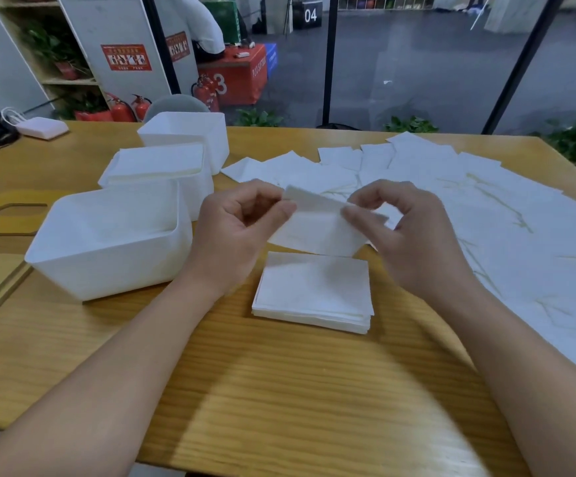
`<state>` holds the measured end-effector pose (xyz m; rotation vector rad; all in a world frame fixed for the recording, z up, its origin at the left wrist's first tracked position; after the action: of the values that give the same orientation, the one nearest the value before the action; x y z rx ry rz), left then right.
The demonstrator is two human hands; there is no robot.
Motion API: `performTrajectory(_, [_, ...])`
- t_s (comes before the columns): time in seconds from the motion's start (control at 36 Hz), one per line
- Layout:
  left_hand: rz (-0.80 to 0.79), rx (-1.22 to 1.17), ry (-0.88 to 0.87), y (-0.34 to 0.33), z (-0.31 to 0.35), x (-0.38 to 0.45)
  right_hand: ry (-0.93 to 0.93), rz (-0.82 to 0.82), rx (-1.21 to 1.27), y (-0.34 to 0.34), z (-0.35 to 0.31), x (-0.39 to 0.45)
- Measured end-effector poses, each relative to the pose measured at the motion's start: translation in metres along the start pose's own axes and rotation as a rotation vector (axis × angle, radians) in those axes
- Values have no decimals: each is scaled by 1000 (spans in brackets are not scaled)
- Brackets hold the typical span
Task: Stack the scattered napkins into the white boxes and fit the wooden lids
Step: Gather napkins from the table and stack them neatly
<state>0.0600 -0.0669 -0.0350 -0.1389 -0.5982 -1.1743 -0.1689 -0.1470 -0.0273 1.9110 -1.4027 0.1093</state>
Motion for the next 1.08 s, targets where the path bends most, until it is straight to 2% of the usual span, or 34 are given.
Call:
performTrajectory(0.14, [-30,-57,128,2,-2,2,-23,-4,180,8,-8,2])
performTrajectory(0.19, [-93,-47,212,3,-5,1,-71,-37,167,6,-7,1])
performTrajectory(0.31, [-189,55,346,11,-13,-12,-219,-189,138,-1,1,-2])
performTrajectory(0.39, [-260,167,386,11,-20,-23,-256,-316,36,-9,13,-4])
performTrajectory(0.53, [-457,423,405,4,-26,-31,-238,-462,-256,-19,25,-11])
performTrajectory(0.61, [-417,452,376,7,-26,-29,-235,-461,-325,-11,25,-7])
performTrajectory(0.69, [-357,472,287,7,-21,-26,-209,-406,-308,0,19,-2])
performTrajectory(0.81, [-467,520,286,0,-24,-31,-273,-587,-192,-10,14,-13])
performTrajectory(0.89, [-596,611,310,-5,-25,-36,-250,-684,-277,-18,8,-19])
performTrajectory(1.08, [-627,633,329,-8,-24,-36,-225,-774,-315,-26,4,-24])
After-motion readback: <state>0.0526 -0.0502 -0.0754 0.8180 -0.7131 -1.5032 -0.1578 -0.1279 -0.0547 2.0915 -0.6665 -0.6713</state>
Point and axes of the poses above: each hand's wrist, its own x-axis towards the middle knuckle, its own y-axis out of the back of the hand, z = x × y, the point moved 6 cm from there along x, towards the middle knuckle, and after that the axes turned 2 degrees about y, right-handed, at the moved point
